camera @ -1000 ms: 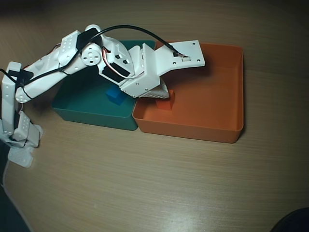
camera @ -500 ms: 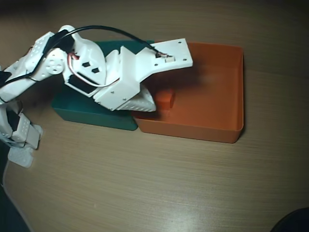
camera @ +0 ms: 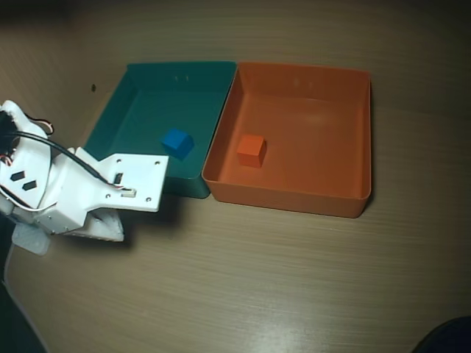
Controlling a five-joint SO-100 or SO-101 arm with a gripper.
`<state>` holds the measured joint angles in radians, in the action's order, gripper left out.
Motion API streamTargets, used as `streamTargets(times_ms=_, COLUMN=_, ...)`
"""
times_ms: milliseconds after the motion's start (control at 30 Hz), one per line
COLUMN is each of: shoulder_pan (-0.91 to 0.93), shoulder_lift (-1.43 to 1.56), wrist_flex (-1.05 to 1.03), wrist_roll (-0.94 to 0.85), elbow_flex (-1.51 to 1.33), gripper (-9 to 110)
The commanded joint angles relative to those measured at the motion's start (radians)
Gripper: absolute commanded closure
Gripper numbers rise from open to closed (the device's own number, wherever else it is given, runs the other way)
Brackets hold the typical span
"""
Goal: Grasp a cube and put it in the box.
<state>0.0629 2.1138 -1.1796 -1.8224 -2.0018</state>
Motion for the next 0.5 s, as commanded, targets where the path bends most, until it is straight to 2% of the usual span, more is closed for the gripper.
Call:
streamTargets(times_ms=0, shoulder_pan=0.029, shoulder_lift=0.152, wrist_flex=0.018, wrist_roll=-0.044, elbow_flex=-0.114, gripper=107)
streamTargets(times_ms=467, shoulder_pan=0.064, shoulder_lift=0.658, wrist_flex=0.018, wrist_roll=-0.101, elbow_flex=-0.698, gripper=107)
